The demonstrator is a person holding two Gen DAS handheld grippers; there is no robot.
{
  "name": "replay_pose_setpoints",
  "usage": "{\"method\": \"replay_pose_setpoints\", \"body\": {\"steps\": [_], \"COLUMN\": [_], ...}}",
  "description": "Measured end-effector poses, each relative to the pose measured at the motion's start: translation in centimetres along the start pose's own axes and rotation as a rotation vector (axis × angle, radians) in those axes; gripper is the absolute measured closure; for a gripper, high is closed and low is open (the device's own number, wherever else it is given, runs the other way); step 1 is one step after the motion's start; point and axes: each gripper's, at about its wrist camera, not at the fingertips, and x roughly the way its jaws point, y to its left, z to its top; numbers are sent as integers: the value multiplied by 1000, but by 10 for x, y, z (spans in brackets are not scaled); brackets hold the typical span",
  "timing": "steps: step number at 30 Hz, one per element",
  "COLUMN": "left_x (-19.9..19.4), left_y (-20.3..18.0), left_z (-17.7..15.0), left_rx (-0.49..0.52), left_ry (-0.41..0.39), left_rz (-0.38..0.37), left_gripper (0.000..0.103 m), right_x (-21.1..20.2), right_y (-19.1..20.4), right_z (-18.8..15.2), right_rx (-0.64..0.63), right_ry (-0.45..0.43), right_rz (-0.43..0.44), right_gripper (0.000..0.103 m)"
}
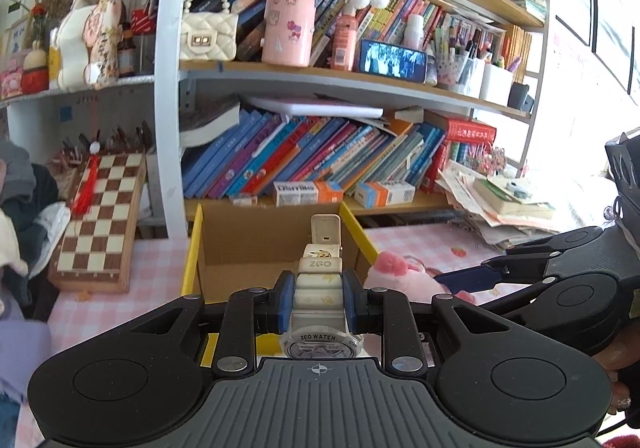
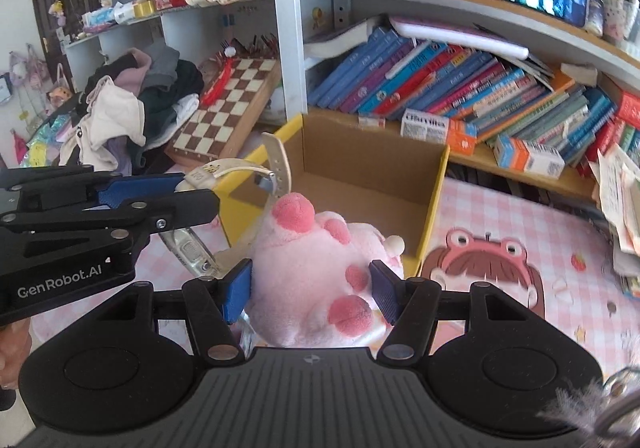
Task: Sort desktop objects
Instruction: 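Lift and carry the watch with the left tool while the right tool carries the pig over the box, then lower into the yellow box and open the left tool while the right tool releases the pig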
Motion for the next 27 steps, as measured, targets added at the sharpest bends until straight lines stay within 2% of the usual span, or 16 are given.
{"method": "replay_pose_setpoints", "body": {"steps": [7, 14, 21, 27], "left_x": [22, 44, 80, 109], "left_y": [1, 15, 29, 37], "left_z": [21, 38, 45, 39], "left_rx": [13, -19, -22, -6], "left_ry": [-21, -36, 3, 60], "left_rz": [14, 57, 101, 139], "left_gripper": [79, 79, 79, 79], "right_x": [14, 30, 66, 106], "right_y": [-19, -33, -40, -41], "right_z": [25, 49, 65, 65], "right_rx": [-6, -38, -92, -146], "right_ry": [-25, -49, -25, 39], "right_rz": [8, 23, 15, 14], "right_gripper": [43, 43, 43, 43]}}
